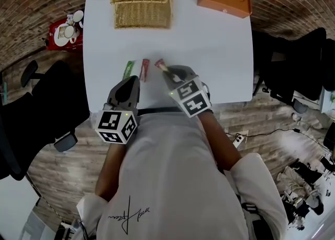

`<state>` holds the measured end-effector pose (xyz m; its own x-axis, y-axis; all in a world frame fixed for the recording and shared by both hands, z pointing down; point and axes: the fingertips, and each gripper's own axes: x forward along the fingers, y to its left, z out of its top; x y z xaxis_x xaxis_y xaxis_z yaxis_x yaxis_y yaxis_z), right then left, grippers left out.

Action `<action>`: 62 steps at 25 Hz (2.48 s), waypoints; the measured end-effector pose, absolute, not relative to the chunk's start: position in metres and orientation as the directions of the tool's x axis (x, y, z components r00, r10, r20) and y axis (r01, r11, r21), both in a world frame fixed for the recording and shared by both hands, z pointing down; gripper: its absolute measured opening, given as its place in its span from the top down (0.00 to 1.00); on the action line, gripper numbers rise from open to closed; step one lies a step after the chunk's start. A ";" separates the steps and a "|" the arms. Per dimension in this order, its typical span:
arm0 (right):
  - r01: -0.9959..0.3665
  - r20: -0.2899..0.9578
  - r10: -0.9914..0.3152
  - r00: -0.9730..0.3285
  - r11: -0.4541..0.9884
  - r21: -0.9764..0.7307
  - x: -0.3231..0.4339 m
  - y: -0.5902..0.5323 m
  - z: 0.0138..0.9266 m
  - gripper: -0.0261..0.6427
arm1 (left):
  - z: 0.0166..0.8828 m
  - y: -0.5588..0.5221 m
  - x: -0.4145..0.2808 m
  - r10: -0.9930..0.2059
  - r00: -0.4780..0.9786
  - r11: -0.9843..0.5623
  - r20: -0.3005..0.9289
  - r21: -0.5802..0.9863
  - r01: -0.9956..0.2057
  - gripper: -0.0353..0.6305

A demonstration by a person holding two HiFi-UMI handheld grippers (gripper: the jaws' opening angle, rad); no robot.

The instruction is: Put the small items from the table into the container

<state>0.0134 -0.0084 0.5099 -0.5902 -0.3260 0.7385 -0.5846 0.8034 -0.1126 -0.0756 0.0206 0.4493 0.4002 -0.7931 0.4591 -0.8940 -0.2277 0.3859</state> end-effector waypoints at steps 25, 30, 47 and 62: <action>-0.487 0.652 -0.312 -0.691 0.867 -0.101 -0.017 -0.021 0.427 0.87 | 0.455 0.022 -0.070 -0.782 0.409 -0.224 0.470 0.401 -0.888 0.93; -0.487 0.646 -0.320 -0.693 0.869 -0.092 -0.018 -0.030 0.421 0.87 | 0.453 0.018 -0.070 -0.785 0.412 -0.226 0.463 0.405 -0.886 0.93; -0.478 0.583 -0.361 -0.728 0.877 -0.053 -0.031 -0.067 0.379 0.87 | 0.452 0.014 -0.077 -0.794 0.395 -0.208 0.462 0.405 -0.890 0.93; -0.467 0.553 -0.391 -0.736 0.884 0.004 -0.043 -0.102 0.348 0.87 | 0.451 0.013 -0.087 -0.805 0.379 -0.186 0.457 0.412 -0.892 0.93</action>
